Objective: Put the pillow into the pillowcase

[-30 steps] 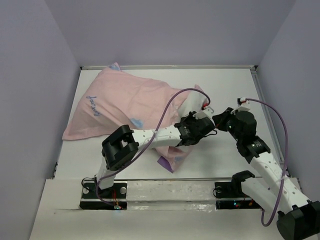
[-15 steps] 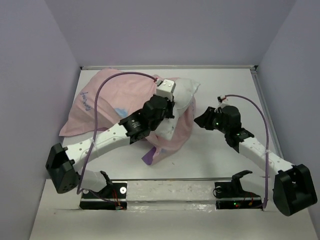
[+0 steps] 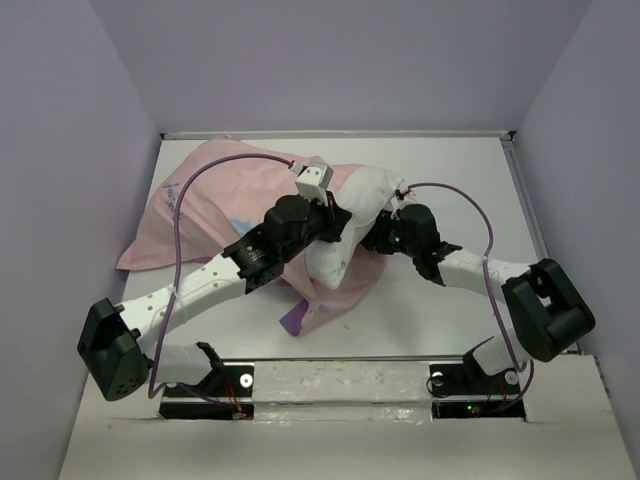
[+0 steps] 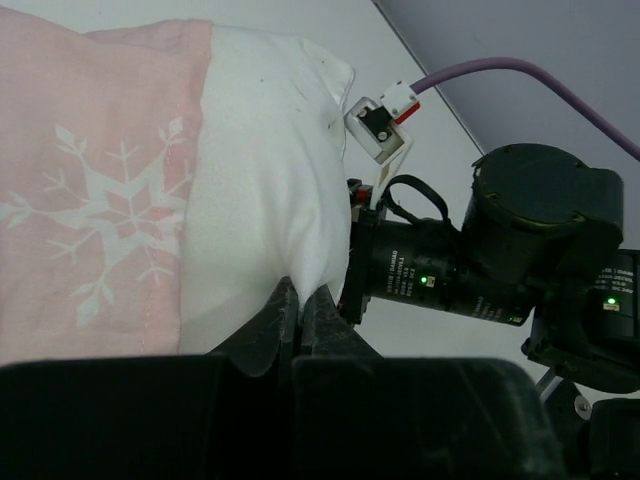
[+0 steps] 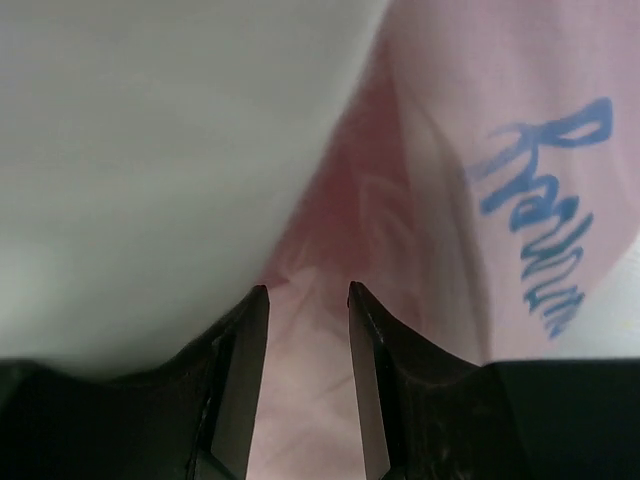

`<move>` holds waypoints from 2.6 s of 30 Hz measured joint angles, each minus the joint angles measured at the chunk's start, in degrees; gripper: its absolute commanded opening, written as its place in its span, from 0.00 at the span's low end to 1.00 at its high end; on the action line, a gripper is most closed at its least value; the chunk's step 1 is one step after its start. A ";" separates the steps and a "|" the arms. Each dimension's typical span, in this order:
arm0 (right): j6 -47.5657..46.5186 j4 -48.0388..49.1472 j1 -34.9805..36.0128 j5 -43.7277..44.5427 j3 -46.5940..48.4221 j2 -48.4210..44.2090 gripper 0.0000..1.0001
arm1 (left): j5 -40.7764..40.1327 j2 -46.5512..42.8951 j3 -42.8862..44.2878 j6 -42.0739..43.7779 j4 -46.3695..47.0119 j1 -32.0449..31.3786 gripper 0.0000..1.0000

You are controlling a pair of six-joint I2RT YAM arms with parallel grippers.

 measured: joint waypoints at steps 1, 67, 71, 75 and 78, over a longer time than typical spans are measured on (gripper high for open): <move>0.42 1.07 0.04 0.33 0.61 1.90 0.44 | 0.31 0.00 -0.02 -0.17 0.15 0.07 0.00; -9.09 -12.98 0.48 4.92 2.82 -3.74 0.40 | 3.45 3.10 -7.04 -4.00 10.58 8.04 0.00; -9.14 -7.34 0.48 4.94 4.94 2.32 0.40 | 4.20 3.10 -7.54 -4.87 10.88 8.07 0.00; -9.11 -3.06 0.48 7.43 6.80 6.38 0.40 | 5.73 3.08 -7.63 -5.51 10.95 8.13 0.00; -9.11 -1.14 0.48 9.62 7.78 8.98 0.40 | 6.45 2.84 -7.91 -5.90 11.19 8.15 0.00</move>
